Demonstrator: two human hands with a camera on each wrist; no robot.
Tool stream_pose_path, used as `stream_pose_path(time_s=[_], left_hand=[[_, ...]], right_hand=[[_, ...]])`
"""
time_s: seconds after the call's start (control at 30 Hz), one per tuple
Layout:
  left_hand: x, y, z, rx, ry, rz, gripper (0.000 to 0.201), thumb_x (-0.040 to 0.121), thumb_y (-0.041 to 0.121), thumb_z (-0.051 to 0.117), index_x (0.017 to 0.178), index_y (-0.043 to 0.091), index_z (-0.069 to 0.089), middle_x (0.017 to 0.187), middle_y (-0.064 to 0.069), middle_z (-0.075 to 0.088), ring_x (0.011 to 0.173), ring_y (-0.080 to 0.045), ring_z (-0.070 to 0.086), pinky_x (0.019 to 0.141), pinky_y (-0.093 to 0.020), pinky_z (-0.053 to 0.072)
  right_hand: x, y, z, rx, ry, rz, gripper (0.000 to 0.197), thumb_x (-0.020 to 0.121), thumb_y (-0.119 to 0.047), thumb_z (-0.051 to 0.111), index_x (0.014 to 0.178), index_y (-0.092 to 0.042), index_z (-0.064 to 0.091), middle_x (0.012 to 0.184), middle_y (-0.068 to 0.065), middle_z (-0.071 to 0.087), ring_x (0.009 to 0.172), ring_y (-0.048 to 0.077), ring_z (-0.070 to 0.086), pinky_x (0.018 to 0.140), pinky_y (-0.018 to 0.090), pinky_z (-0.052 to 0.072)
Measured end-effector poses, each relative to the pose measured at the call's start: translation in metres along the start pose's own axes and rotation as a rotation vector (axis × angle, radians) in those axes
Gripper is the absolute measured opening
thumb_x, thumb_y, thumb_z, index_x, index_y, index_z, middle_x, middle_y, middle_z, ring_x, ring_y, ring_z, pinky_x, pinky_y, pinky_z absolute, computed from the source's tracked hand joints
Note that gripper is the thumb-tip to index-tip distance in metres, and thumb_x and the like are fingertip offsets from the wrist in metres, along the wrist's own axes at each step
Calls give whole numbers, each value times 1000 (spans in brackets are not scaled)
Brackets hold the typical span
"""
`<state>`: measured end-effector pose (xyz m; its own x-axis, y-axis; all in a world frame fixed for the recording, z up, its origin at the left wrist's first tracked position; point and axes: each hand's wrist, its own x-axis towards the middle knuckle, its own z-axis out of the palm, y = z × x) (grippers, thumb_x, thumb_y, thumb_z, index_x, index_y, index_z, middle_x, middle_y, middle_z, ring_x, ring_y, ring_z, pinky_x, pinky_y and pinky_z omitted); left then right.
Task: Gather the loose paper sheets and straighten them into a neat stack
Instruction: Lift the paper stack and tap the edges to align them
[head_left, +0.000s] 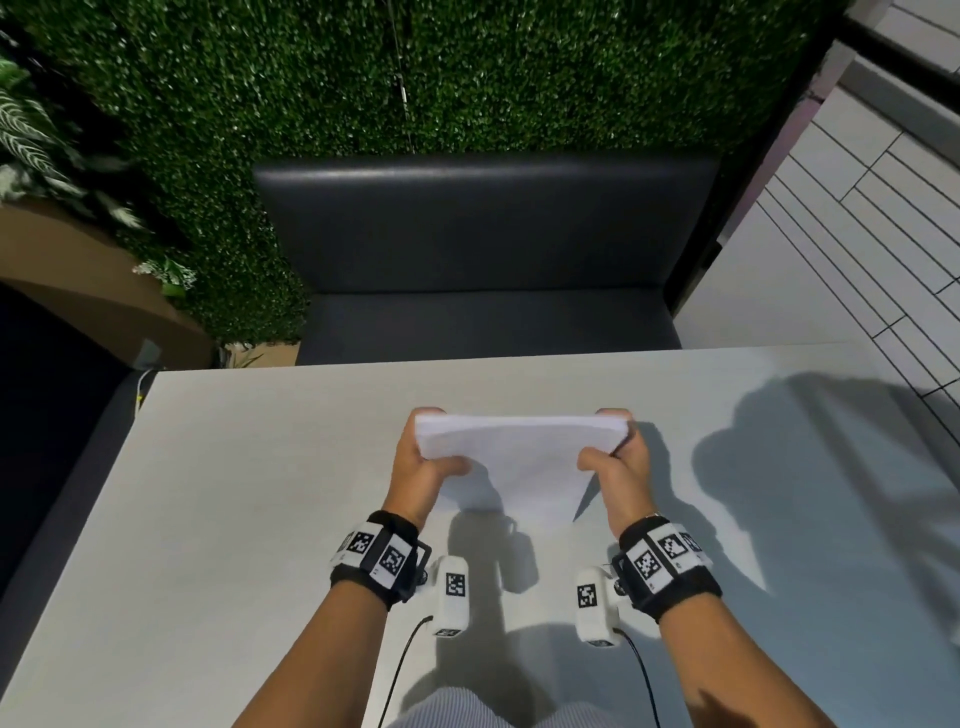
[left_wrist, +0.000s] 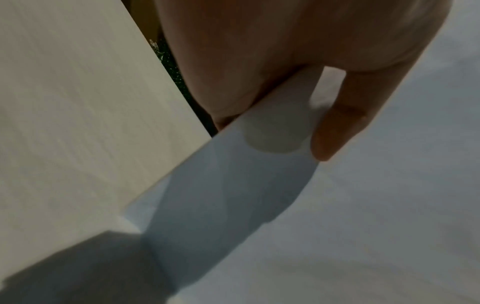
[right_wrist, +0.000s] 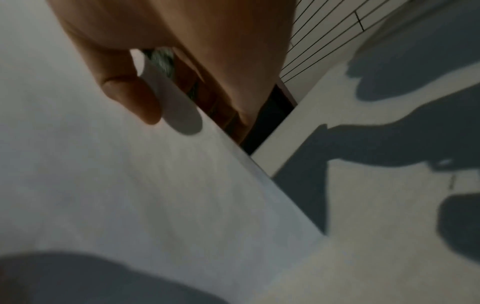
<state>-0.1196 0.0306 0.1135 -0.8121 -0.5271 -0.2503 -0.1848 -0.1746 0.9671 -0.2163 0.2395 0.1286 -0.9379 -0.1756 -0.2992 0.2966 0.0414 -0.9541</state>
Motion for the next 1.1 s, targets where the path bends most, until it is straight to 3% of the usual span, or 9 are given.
stream_pose_path(time_s=[0.1, 0.2, 0.33, 0.5, 0.6, 0.67, 0.87, 0.97, 1.1], left_hand=[[1, -9, 5, 34, 4, -91, 41, 63, -13, 72, 93, 15, 68, 90, -3, 72, 95, -33, 66, 71, -32, 53], [0, -3, 11, 7, 52, -34, 38, 74, -10, 74, 103, 13, 68, 95, -1, 74, 92, -24, 70, 72, -27, 56], [-2, -8, 7, -29, 88, 6, 55, 71, -16, 72, 117, 13, 62, 106, 0, 73, 100, -17, 70, 74, -24, 58], [-3, -21, 12, 12, 87, -99, 44, 73, -20, 62, 94, 19, 67, 93, -4, 73, 99, -34, 67, 68, -26, 51], [-6, -14, 9, -15, 110, -44, 40, 71, -16, 67, 95, 16, 68, 91, -4, 74, 88, -26, 68, 70, -28, 54], [-7, -7, 5, -9, 104, 18, 43, 62, -9, 68, 95, 18, 66, 91, -3, 72, 84, -19, 68, 70, -30, 56], [-3, 4, 20, -10, 79, 7, 36, 70, -15, 66, 90, 15, 70, 85, -2, 73, 83, -23, 67, 68, -28, 52], [-2, 9, 17, -22, 104, 52, 35, 64, -3, 69, 94, 14, 69, 88, -2, 72, 83, -21, 68, 69, -28, 52], [-10, 17, 12, -76, 76, 150, 31, 72, -6, 64, 92, 17, 64, 81, 7, 71, 77, -11, 65, 66, -17, 52]], right_hand=[[5, 19, 6, -135, -36, 138, 30, 72, 11, 65, 98, -5, 65, 87, 8, 71, 90, 33, 68, 72, 36, 53], [4, 22, 14, -85, 36, 124, 36, 72, -3, 76, 107, -3, 65, 95, 7, 74, 90, 26, 71, 74, 32, 55], [-6, 12, 13, -15, 66, 129, 38, 76, 13, 62, 104, -12, 58, 93, 3, 68, 84, 18, 66, 65, 29, 50], [-2, 23, 19, -53, 69, 254, 46, 65, 0, 66, 110, 0, 56, 101, 13, 68, 100, 35, 65, 73, 34, 51], [-7, 10, 14, -29, 80, 164, 30, 73, 9, 63, 99, -5, 60, 90, 8, 68, 83, 24, 66, 67, 31, 51], [-8, 4, 8, -22, 68, 104, 33, 76, 15, 58, 100, -8, 59, 86, 4, 67, 78, 18, 64, 62, 27, 50], [0, 2, 14, 19, 104, 119, 35, 79, 4, 64, 109, -5, 48, 94, 5, 61, 85, 23, 62, 64, 30, 48], [-1, -6, 11, 29, 96, 36, 33, 79, 9, 61, 109, -3, 54, 92, 6, 64, 83, 20, 64, 60, 26, 49], [0, -4, 5, 12, 17, -38, 40, 76, 18, 54, 98, -15, 59, 88, 5, 66, 79, 18, 63, 61, 24, 50]])
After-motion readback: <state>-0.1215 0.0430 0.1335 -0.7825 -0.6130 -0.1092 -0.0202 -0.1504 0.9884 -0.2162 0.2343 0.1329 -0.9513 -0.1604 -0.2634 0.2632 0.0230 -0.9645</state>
